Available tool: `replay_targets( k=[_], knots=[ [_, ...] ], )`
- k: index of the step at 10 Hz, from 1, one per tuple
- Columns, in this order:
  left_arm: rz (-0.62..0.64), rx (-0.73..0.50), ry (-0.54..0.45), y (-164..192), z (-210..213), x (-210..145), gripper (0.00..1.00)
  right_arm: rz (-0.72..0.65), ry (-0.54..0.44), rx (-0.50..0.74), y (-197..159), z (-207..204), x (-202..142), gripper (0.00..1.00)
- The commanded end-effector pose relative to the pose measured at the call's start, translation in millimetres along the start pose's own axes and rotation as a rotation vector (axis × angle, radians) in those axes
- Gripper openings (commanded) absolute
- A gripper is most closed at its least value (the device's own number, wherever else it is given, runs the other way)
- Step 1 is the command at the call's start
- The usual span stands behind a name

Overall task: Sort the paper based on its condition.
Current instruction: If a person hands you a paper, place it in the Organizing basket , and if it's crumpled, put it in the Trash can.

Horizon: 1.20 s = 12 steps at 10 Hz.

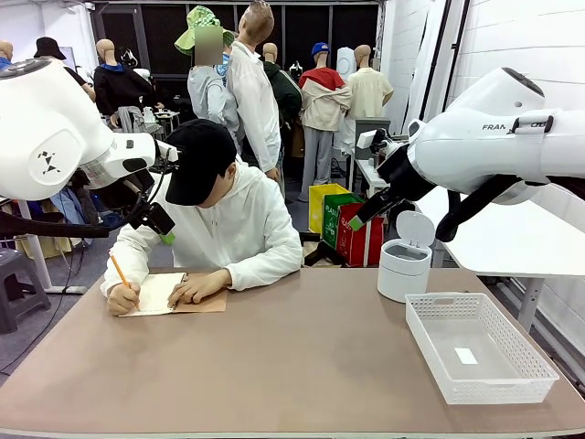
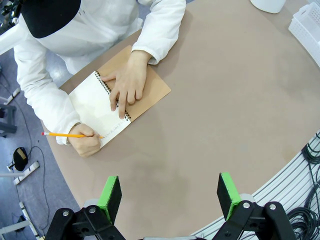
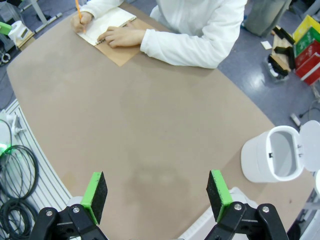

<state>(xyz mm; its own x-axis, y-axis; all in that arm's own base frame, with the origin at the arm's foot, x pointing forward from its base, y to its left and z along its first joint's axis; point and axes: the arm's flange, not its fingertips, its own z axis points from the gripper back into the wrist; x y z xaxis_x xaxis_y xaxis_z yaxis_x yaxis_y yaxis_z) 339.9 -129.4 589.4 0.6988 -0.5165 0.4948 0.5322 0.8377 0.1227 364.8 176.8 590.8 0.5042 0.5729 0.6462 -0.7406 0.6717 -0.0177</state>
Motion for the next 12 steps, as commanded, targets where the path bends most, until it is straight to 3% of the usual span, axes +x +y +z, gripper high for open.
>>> replay_targets(
  k=[1,12],
  knots=[
    [-0.004,0.001,-0.003,0.8,1.0,-0.1,1.00,-0.001,-0.001,0.007,0.3,-0.7,0.0,1.00],
    [-0.004,0.001,-0.003,0.8,1.0,-0.1,1.00,-0.001,-0.001,0.007,0.3,-0.7,0.0,1.00]
  ],
)
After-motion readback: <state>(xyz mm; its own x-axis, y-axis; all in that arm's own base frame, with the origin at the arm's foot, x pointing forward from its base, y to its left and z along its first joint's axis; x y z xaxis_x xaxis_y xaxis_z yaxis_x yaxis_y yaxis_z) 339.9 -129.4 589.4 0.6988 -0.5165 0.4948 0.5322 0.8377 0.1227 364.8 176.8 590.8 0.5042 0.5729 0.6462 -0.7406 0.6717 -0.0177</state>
